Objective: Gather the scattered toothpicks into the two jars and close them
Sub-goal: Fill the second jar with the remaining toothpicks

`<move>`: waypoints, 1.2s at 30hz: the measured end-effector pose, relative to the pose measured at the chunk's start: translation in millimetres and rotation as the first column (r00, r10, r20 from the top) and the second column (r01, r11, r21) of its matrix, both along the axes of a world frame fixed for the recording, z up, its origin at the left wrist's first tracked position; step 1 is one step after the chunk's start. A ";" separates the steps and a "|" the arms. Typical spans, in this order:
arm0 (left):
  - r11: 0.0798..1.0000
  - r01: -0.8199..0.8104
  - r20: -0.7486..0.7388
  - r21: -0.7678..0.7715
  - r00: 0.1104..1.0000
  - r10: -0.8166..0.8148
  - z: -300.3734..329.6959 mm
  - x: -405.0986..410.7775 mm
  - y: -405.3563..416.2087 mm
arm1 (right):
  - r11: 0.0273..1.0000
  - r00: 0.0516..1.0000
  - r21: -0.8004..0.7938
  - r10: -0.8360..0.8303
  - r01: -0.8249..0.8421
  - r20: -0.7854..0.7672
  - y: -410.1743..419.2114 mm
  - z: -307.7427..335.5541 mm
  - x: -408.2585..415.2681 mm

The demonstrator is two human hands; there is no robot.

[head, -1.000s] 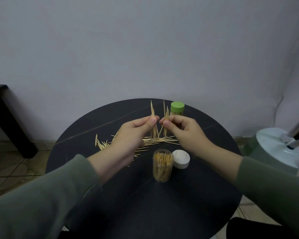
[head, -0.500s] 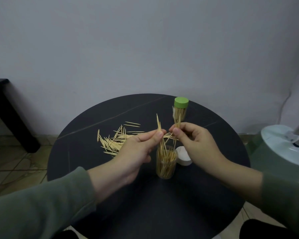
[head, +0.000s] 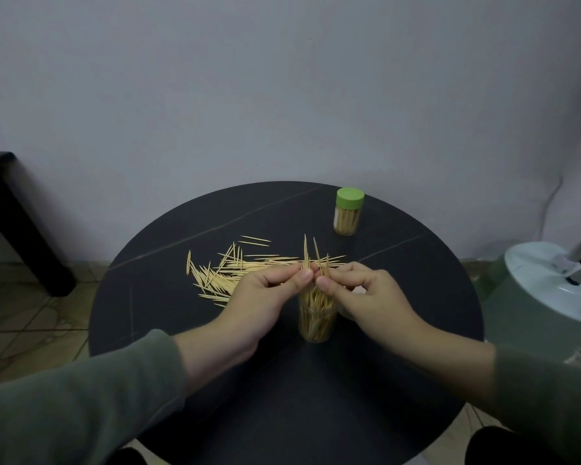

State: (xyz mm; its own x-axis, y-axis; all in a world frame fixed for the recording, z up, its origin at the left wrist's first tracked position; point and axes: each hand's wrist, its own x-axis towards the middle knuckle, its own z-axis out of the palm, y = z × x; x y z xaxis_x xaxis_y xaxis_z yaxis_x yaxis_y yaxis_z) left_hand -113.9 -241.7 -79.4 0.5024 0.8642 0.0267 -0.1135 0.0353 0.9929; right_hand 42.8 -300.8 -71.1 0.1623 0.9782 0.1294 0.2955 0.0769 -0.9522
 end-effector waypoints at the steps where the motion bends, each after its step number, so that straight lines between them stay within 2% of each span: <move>1: 1.000 0.004 -0.009 0.010 1.000 -0.004 -1.4 -1.0 0.4 | 1.000 1.000 -0.001 -0.001 0.001 0.000 -0.4 -2.2 0.0; 3: 1.000 0.014 -0.024 0.026 1.000 -0.013 -4.1 -3.3 1.8 | 0.999 0.997 0.031 -0.034 0.031 0.074 -0.8 -6.0 1.4; 7: 0.999 0.032 -0.022 0.042 0.999 -0.031 -7.4 -6.9 4.5 | 0.995 0.942 0.071 -0.089 0.069 0.324 0.1 -8.7 6.4; 10: 0.997 0.016 -0.024 0.075 1.000 -0.015 -6.8 -9.4 6.3 | 0.996 0.925 0.076 -0.070 0.045 0.373 -0.6 -7.6 8.0; 12: 0.989 0.005 -0.066 0.147 0.998 0.004 -8.1 -11.6 9.2 | 0.993 0.917 0.113 -0.077 0.036 0.392 -0.3 -8.9 9.8; 14: 0.957 0.006 -0.156 0.289 0.987 0.041 -8.4 -14.4 12.6 | 0.990 0.894 0.140 -0.091 0.032 0.440 0.9 -8.9 14.0; 16: 0.860 0.075 -0.297 0.505 0.950 0.092 -6.5 -17.8 15.1 | 0.993 0.811 0.118 -0.072 0.003 0.580 0.9 -5.6 18.8; 18: 0.666 0.212 -0.423 0.715 0.890 0.170 -3.0 -20.6 17.3 | 0.995 0.678 0.083 -0.027 -0.050 0.734 -0.3 -1.6 21.2; 20: 0.511 0.335 -0.489 0.791 0.849 0.201 -1.0 -21.3 18.8 | 0.995 0.610 0.062 0.000 -0.081 0.793 -0.4 -1.5 22.0; 22: 0.432 0.382 -0.506 0.817 0.835 0.219 -0.1 -20.2 18.2 | 0.994 0.605 0.069 0.000 -0.090 0.796 1.1 -2.6 21.1; 27: 0.236 0.359 -0.424 0.903 0.834 0.353 3.2 -19.2 20.7 | 0.991 0.637 0.108 -0.030 -0.084 0.771 7.8 -2.8 19.2; 31: 0.220 0.299 -0.367 0.928 0.832 0.417 6.1 -24.8 31.9 | 0.996 0.639 0.064 -0.008 -0.065 0.769 12.3 -1.3 20.4; 36: 0.317 0.288 -0.408 0.904 0.800 0.440 5.3 -30.8 38.7 | 0.999 0.629 0.035 -0.006 -0.034 0.778 15.7 4.3 20.8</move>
